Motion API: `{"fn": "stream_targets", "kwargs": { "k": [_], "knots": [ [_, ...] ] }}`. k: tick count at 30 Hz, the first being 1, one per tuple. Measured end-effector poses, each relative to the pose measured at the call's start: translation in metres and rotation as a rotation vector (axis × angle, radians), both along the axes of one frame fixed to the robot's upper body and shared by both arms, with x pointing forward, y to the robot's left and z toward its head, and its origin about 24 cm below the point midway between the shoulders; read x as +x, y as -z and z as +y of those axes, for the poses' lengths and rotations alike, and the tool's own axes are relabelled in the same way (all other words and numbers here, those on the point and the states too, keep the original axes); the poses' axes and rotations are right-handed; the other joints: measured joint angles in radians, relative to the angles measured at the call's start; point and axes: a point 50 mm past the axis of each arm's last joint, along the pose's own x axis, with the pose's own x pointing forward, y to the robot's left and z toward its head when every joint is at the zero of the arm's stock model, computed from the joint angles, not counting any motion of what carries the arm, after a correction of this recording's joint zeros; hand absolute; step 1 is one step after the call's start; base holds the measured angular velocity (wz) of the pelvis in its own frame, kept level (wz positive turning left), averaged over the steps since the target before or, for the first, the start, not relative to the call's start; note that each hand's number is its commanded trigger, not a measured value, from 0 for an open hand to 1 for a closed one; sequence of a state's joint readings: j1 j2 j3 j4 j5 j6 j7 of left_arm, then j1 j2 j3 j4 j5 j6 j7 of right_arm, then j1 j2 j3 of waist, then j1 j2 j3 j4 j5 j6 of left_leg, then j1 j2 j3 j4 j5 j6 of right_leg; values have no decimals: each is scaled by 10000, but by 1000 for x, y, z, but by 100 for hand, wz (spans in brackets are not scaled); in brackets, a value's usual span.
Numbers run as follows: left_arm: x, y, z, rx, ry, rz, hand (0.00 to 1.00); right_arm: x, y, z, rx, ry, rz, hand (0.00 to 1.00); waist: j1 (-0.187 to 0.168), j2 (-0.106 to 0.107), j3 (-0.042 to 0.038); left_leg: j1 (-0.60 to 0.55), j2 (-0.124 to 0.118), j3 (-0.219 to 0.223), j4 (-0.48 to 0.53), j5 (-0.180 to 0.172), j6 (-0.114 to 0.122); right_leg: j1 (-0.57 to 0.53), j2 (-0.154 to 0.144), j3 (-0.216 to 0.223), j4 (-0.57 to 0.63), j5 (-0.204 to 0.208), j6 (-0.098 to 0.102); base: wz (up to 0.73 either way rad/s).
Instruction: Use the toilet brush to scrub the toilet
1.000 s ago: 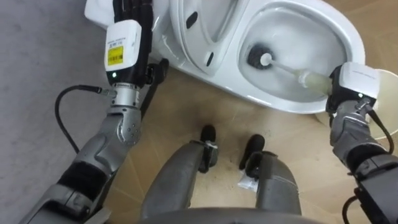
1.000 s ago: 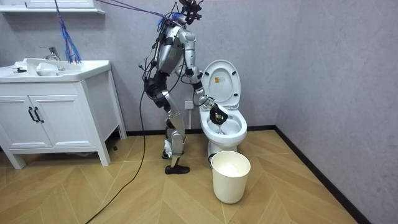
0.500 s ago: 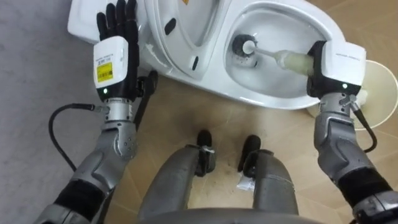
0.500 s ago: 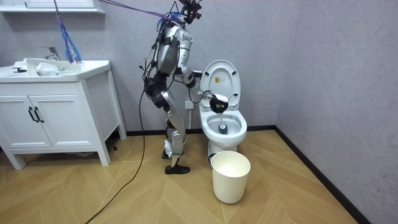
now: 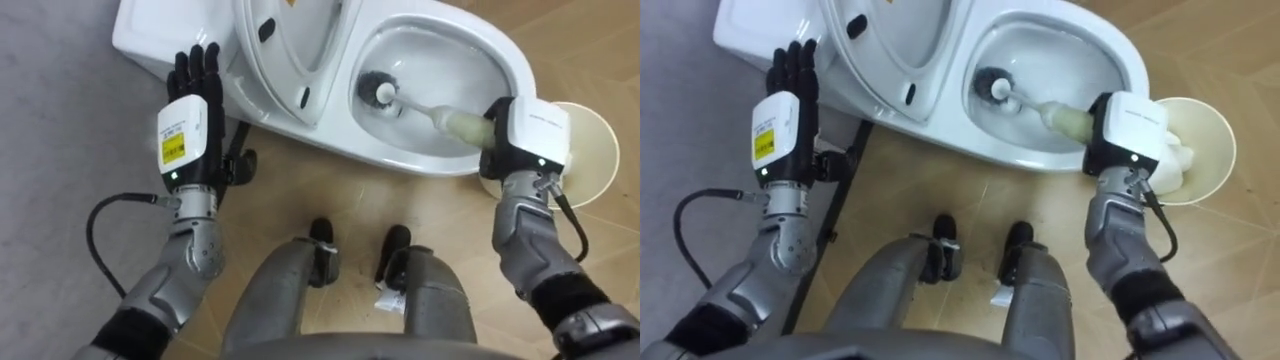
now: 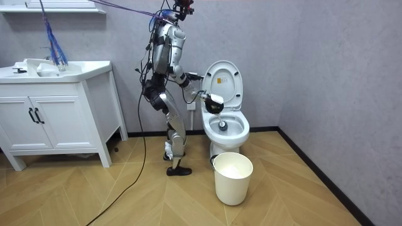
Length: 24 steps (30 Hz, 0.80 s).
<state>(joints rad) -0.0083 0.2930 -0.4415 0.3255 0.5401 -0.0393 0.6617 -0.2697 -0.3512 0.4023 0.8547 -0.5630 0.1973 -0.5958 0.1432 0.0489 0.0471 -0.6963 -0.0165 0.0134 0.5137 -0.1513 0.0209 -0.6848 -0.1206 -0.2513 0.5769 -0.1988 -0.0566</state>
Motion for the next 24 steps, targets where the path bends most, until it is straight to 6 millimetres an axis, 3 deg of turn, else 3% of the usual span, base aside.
{"fn": "stream_targets", "kwargs": {
  "k": [5, 8, 13, 19, 24],
  "knots": [
    [4, -2, -4, -53, 353, -175, 0, 14, -7, -20, -190, 578, 225, 100, 303, 33, 40, -368, -168, -247, 50, 89, -29, -342, -61, -130, 170, 24, -169, 18],
    [5, -3, -10, -157, 597, -214, 0, 16, -10, -23, -613, 434, 294, 100, 574, 20, 49, -430, -165, -329, 46, 100, -52, -341, -92, -301, 144, -23, -219, 10],
    [4, -4, -14, -291, 791, -319, 0, 21, -14, -19, -1324, -210, 287, 100, 731, -9, 68, -439, -155, -325, 21, 86, -61, -338, -118, -374, 133, -100, -232, 3],
    [4, -4, -13, -419, 804, -350, 0, 29, -20, -2, -1838, -1137, 67, 100, 832, -12, 60, -397, -76, -286, 49, 35, -98, -304, 25, -280, 51, -83, -255, -6],
    [0, -1, -6, -424, 429, -460, 0, 30, -34, 30, -2271, -2462, -486, 100, 855, 8, 28, -450, 231, -245, 236, -110, -239, -194, 395, -232, -307, 147, -383, -19]
  ]
}}
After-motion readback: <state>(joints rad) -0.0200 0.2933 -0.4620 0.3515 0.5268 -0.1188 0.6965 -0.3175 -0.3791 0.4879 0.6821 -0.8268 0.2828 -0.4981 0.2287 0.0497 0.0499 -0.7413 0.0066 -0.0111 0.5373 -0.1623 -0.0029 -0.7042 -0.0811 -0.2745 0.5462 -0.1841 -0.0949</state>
